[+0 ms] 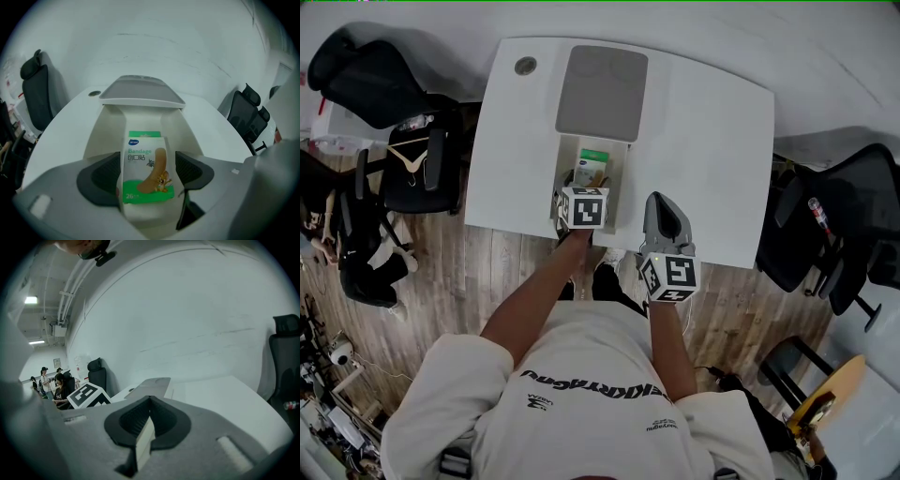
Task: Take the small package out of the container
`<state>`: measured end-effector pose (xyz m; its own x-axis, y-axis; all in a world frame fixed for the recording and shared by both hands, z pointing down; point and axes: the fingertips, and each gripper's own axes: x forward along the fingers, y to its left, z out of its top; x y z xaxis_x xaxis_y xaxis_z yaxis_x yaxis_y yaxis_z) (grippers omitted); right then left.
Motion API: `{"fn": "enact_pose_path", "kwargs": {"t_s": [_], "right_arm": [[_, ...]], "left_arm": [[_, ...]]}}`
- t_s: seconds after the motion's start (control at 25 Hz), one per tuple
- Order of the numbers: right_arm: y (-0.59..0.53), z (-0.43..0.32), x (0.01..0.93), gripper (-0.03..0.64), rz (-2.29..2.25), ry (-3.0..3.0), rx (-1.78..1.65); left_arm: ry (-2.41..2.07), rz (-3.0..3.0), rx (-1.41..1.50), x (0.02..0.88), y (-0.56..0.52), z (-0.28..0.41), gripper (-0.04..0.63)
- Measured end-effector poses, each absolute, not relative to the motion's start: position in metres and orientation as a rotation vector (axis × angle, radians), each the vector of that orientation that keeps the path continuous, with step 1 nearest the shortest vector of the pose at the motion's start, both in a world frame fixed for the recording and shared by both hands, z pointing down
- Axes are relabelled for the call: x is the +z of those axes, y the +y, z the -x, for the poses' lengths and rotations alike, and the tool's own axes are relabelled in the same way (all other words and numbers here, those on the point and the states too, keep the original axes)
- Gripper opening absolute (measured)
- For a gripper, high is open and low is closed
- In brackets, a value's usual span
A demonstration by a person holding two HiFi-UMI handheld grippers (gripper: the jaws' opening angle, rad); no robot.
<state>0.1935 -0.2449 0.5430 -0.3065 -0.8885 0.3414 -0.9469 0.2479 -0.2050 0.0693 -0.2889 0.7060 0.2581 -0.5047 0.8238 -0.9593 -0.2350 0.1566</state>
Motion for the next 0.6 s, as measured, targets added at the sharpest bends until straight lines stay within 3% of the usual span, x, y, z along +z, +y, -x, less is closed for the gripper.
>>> {"fn": "enact_pose_path", "kwargs": {"t_s": [0.6], "right_arm": [[-0.245,-0.202,0.55,0.0,-1.752,-2.334,0.58]], "left_arm": [[-1.311,-1.792,0.912,0.725,-0.29,-0.07,0.393]]}}
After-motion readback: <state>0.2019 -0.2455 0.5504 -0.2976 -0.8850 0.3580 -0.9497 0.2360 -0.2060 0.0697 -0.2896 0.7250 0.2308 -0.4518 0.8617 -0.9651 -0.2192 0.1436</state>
